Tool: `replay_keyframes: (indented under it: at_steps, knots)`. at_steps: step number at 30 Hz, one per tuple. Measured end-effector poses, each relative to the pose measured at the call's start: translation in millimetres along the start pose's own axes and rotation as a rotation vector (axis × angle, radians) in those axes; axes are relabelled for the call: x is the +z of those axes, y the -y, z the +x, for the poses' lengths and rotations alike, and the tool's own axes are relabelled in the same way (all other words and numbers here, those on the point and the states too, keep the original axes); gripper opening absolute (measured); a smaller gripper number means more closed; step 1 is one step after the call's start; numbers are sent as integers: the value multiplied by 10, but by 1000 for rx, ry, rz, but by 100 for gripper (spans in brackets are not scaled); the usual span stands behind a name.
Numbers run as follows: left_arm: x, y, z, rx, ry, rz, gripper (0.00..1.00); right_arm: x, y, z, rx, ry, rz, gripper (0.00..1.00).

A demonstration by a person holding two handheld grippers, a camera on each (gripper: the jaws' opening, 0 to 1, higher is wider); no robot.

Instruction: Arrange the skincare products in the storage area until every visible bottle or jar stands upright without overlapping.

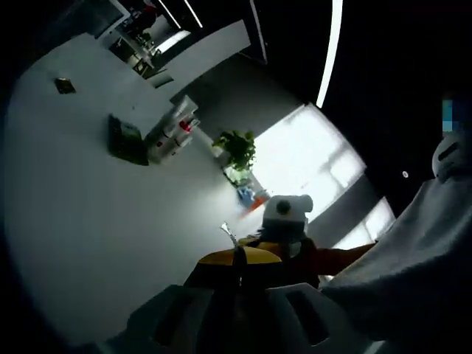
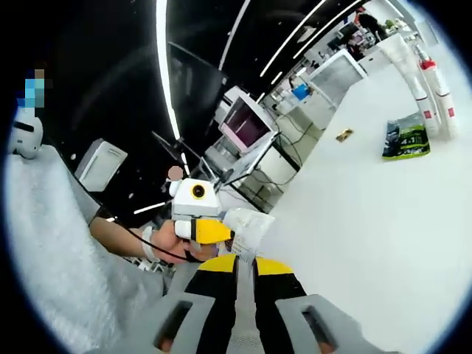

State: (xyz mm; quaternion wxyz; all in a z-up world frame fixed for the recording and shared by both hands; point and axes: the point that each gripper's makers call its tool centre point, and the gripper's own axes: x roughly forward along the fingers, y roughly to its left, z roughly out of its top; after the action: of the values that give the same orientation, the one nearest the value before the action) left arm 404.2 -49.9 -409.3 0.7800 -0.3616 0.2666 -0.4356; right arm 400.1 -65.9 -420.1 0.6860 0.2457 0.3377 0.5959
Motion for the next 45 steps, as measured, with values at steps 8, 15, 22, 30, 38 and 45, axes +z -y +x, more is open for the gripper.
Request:
replay_keyframes:
  at_steps: [8, 15, 22, 30, 38, 45]
  knots:
    - [-101, 42, 39, -18, -56, 2, 0, -11, -48, 8, 13, -6, -54, 0]
    - [-106, 13, 45, -4, -56, -41, 0, -5, -39, 0, 13, -10, -49, 0]
    - [-157, 87, 71, -40, -83, -32, 0, 43, -55, 3, 24, 18, -32, 3]
    - [-111, 33, 52, -13, -63, -4, 2, 7, -67, 1, 33, -2, 9, 0]
    - [10, 63, 11, -47, 2, -50, 0, 9, -98, 10, 62, 8, 15, 0]
    - [185, 38, -59, -59, 88, -124, 0, -159, -105, 72, 70, -81, 1, 0]
